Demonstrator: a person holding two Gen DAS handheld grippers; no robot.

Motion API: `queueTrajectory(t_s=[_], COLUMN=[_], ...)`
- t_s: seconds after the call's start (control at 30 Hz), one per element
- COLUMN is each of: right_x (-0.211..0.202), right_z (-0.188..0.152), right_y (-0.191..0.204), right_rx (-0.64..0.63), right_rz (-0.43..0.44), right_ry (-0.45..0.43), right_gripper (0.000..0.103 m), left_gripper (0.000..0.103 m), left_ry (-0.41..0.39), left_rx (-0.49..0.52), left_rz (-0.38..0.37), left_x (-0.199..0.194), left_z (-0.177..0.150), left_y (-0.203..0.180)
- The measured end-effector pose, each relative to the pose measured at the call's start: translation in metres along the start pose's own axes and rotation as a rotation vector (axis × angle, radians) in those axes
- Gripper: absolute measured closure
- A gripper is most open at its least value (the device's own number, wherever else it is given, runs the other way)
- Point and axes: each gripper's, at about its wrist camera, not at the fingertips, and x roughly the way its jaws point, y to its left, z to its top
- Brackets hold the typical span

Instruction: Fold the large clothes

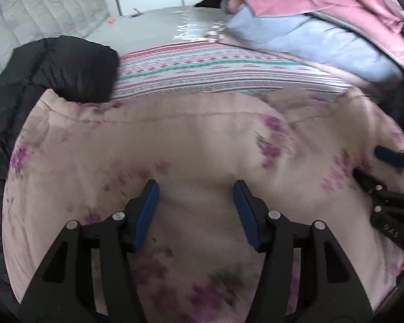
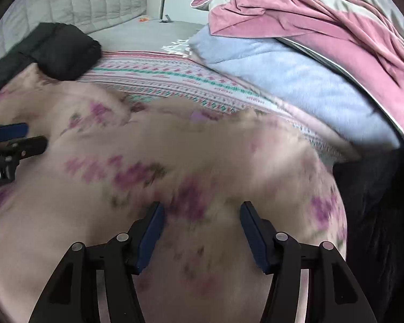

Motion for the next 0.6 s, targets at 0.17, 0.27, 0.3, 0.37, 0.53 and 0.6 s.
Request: queueTrajectory(t_s=[0.17,0.27,0.3,0.37,0.53,0.6], right_x=[0.037,0.044,0.042,0.028,-0.057,-0.088], right_z=[0.014,0.018,0.016,0.015,-0.006,-0.020], right_y=[-0.017,-0.027,-0.026,-0.024,-0.025,-0.021], right_rx=[0.064,0.114,0.111,0.101,0.196,0.191], right_rz=[0.048,0.085,0.081,0.057,0.122,0.147], right_ry=[0.010,0.023,0.023,0.022,-0.073,-0.117], right_gripper=[0.043,0.043,0.041,0.041,0.033,0.026], left_gripper=[0.041,0.041,0.042,0.042,0.041,0.038], left_ry=[-0.012,0.001,0.010,0.017,-0.079,-0.095], left_rx=[-0.014,-0.025,-0.045,-0.084,-0.129,-0.132], left_rz=[0.060,0.026,-0.008,-0.076,-0.123,-0.111], left_x=[0.023,0.022,0.020,0.012,-0.051,-0.074], left_z=[0.006,0.010,0.010,0.011,-0.007,-0.020], left_y=[0.001,0.005,0.010,0.018,0.032,0.033])
